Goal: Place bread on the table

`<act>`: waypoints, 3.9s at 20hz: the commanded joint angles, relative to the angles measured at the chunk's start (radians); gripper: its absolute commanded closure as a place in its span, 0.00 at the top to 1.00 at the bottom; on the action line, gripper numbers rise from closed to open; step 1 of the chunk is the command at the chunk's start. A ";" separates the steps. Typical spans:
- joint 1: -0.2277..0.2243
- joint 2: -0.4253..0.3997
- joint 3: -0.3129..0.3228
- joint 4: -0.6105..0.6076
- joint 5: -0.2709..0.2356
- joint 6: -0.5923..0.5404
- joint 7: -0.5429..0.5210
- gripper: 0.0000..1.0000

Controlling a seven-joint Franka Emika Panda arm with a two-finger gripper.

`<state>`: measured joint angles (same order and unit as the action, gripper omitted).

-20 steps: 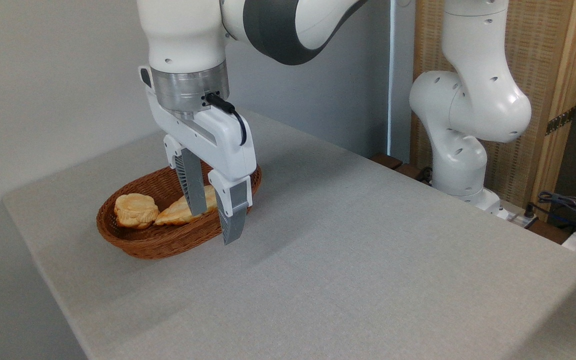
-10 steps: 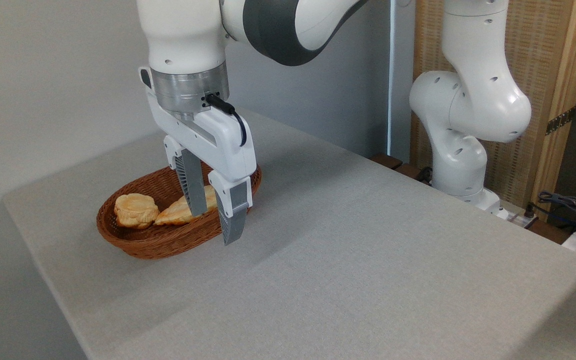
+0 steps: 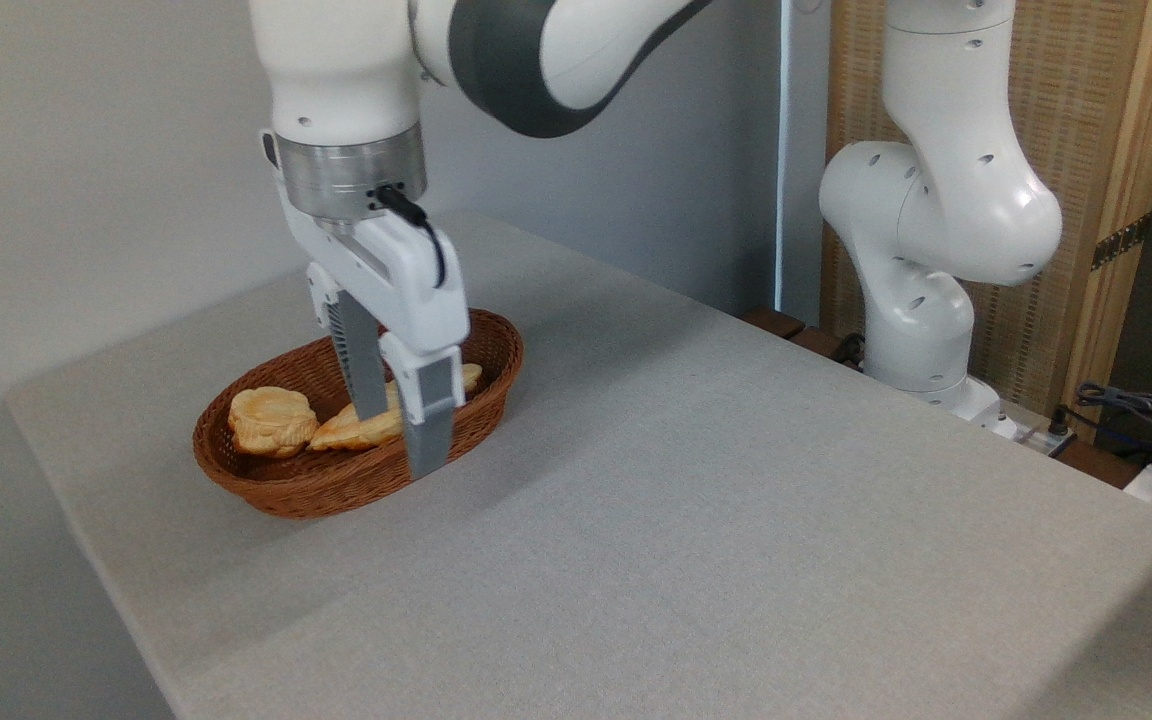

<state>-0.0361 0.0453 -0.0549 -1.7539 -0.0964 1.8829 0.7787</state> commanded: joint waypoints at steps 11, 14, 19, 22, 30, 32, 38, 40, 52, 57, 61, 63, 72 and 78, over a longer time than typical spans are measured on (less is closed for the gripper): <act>-0.005 0.074 -0.224 -0.006 0.006 0.088 0.134 1.00; -0.005 0.088 -0.258 -0.006 0.012 0.126 0.204 1.00; -0.005 0.126 -0.290 -0.006 0.014 0.186 0.234 1.00; -0.005 0.154 -0.319 -0.006 0.014 0.245 0.232 1.00; -0.005 0.199 -0.350 -0.004 0.014 0.321 0.231 1.00; -0.005 0.205 -0.370 -0.003 0.015 0.337 0.231 1.00; -0.005 0.232 -0.384 -0.004 0.092 0.369 0.225 1.00; -0.005 0.235 -0.393 -0.004 0.107 0.370 0.225 1.00; -0.005 0.271 -0.395 -0.003 0.130 0.372 0.223 1.00; -0.005 0.285 -0.395 -0.004 0.130 0.372 0.221 1.00; -0.005 0.285 -0.396 -0.004 0.129 0.370 0.214 1.00; -0.007 0.285 -0.401 -0.003 0.130 0.370 0.209 0.97; -0.007 0.283 -0.410 -0.003 0.129 0.367 0.211 0.36; -0.005 0.280 -0.410 -0.003 0.129 0.364 0.211 0.37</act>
<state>-0.0455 0.3230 -0.4612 -1.7580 0.0128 2.2370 0.9992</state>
